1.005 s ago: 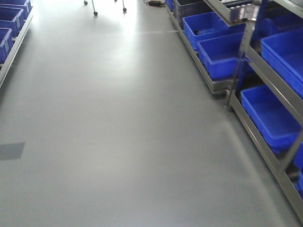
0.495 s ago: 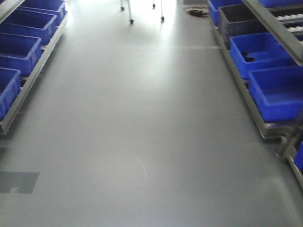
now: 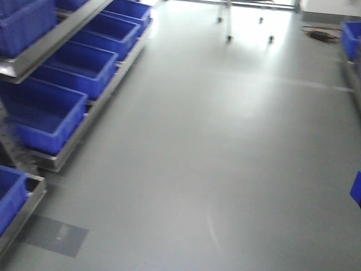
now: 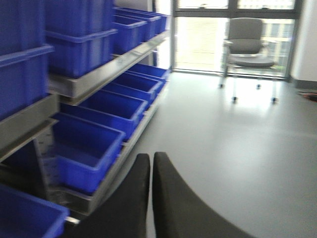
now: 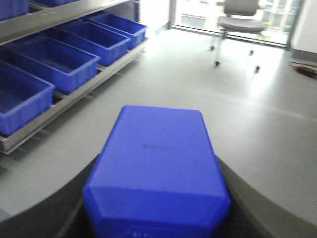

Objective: Pour parts from conveyor to right shelf
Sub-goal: 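Drive along the aisle to the shelf rack of blue bins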

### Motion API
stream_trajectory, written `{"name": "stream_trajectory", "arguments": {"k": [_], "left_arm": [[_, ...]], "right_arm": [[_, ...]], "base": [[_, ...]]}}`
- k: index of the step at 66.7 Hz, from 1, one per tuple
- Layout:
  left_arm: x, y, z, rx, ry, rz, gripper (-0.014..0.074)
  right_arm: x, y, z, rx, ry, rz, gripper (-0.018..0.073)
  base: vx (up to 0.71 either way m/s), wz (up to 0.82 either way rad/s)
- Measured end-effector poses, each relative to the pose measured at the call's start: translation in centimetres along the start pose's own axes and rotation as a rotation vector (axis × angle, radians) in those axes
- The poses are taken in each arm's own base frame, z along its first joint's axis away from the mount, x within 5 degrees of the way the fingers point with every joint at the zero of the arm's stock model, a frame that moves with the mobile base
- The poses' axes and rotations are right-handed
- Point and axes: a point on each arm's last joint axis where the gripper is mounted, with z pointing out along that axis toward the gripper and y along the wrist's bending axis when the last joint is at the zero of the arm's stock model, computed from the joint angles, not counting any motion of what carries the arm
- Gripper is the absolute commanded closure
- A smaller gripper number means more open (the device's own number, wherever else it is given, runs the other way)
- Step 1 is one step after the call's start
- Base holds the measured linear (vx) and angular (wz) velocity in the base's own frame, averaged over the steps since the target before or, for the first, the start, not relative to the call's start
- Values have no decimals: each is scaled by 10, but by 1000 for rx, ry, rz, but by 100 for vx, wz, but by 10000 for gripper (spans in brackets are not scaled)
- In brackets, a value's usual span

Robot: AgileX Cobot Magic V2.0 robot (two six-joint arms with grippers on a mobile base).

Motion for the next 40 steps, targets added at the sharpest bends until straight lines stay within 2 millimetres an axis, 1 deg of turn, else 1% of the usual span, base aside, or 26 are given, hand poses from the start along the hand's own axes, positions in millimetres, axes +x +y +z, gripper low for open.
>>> {"name": "stream_trajectory", "arguments": {"k": [8,16,40], "left_arm": [[0,0,0,0,0,0,602],[0,0,0,0,1,0,602],[0,0,0,0,1,0,602]], "right_arm": [[0,0,0,0,0,0,564],[0,0,0,0,0,0,564],[0,0,0,0,0,0,564]], "base": [[42,80],[34,98],[24,117]]}}
